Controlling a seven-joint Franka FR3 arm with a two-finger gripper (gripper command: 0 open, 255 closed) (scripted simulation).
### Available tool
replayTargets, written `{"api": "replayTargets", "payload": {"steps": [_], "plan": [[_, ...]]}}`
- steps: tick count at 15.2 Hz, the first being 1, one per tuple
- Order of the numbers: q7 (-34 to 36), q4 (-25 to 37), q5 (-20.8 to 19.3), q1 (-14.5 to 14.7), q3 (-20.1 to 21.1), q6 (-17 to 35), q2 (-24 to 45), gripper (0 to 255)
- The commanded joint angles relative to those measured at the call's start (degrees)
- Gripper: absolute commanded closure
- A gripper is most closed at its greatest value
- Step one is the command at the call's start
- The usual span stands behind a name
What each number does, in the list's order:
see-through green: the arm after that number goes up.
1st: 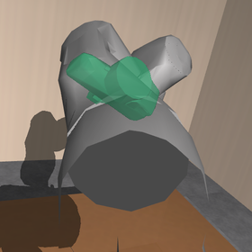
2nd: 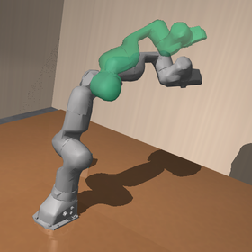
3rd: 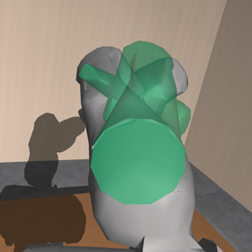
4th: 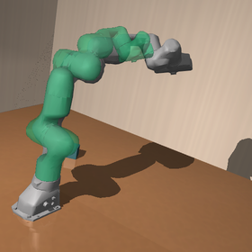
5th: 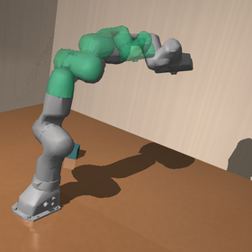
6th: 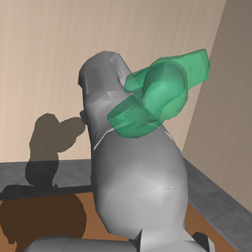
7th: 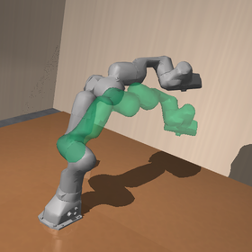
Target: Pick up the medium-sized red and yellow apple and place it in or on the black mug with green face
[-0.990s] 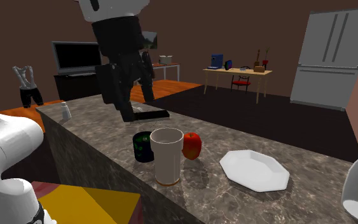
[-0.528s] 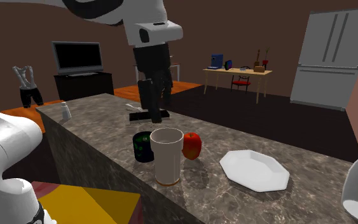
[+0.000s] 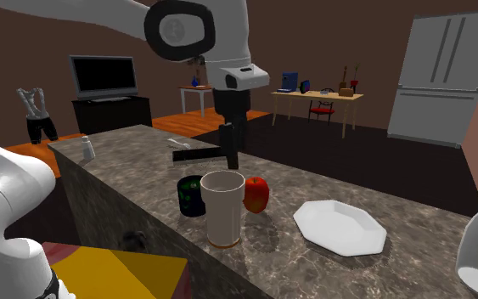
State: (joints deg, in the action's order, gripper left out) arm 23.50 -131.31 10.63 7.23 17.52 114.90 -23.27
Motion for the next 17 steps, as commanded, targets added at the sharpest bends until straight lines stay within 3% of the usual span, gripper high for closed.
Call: {"api": "replayTargets", "payload": {"steps": [1, 11, 17], "plan": [[2.3, 1.8, -0.3, 0.4, 2.1, 1.3, 3.4, 0], [14.8, 13.7, -7.2, 3.1, 10.4, 6.5, 23.6, 0], [15.9, 12.2, -8.6, 3.6, 10.7, 10.2, 26.3, 0]]}}
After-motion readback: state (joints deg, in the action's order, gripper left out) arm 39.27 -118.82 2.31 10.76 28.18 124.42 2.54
